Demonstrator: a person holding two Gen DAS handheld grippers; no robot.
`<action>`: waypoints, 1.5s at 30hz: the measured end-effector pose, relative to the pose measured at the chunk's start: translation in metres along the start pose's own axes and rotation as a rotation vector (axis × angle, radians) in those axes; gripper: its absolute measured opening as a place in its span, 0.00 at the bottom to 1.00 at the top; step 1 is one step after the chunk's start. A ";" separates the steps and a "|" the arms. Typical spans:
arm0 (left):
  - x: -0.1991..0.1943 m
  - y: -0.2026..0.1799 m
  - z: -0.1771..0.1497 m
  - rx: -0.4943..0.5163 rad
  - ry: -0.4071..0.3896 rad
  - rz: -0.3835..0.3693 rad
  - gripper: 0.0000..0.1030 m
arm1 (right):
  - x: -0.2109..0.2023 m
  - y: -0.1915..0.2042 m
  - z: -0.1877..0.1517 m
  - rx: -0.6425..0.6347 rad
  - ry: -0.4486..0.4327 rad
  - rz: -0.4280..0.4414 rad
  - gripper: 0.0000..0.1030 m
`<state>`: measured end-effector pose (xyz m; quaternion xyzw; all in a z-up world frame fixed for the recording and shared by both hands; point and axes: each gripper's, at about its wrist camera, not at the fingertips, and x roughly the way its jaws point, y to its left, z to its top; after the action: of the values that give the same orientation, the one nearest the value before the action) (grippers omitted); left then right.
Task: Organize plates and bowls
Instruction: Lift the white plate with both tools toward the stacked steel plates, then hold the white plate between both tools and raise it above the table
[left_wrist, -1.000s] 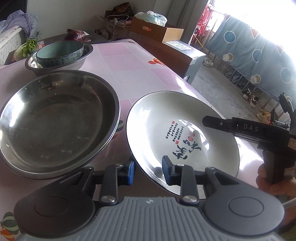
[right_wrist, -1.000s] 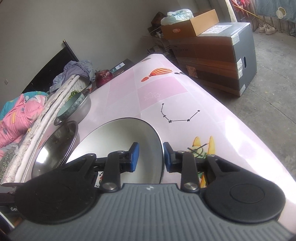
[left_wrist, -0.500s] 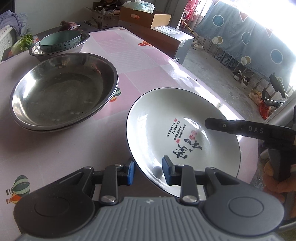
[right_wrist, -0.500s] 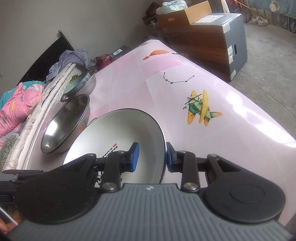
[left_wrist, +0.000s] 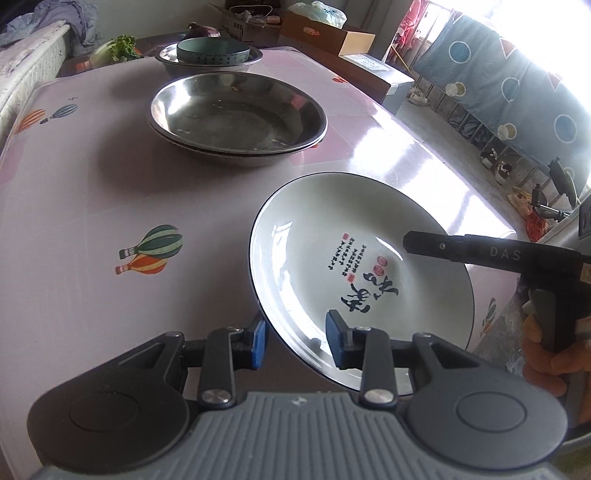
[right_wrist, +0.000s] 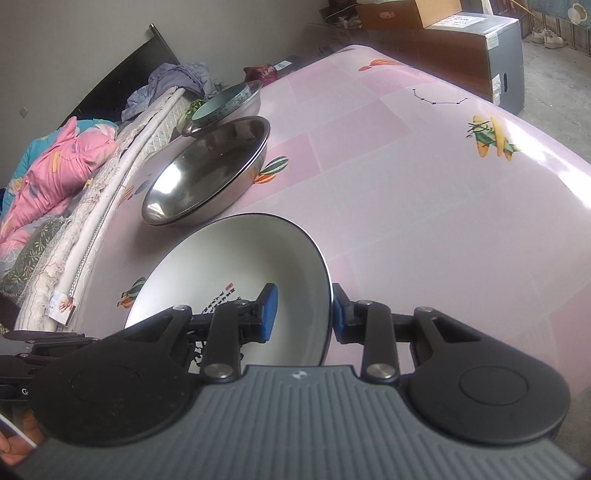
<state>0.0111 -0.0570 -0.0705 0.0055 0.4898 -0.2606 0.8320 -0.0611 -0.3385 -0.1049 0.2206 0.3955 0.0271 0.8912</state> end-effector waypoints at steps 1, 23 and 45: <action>-0.003 0.006 -0.003 -0.012 -0.010 0.010 0.33 | 0.003 0.009 -0.001 -0.011 0.005 0.012 0.29; -0.011 0.038 -0.008 -0.053 -0.092 0.088 0.50 | 0.025 0.053 -0.008 -0.112 -0.013 0.032 0.29; -0.006 0.027 -0.009 -0.006 -0.091 0.089 0.52 | 0.030 0.052 -0.008 -0.139 -0.051 0.029 0.28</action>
<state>0.0135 -0.0290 -0.0771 0.0129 0.4517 -0.2220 0.8640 -0.0398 -0.2818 -0.1090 0.1646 0.3667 0.0616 0.9136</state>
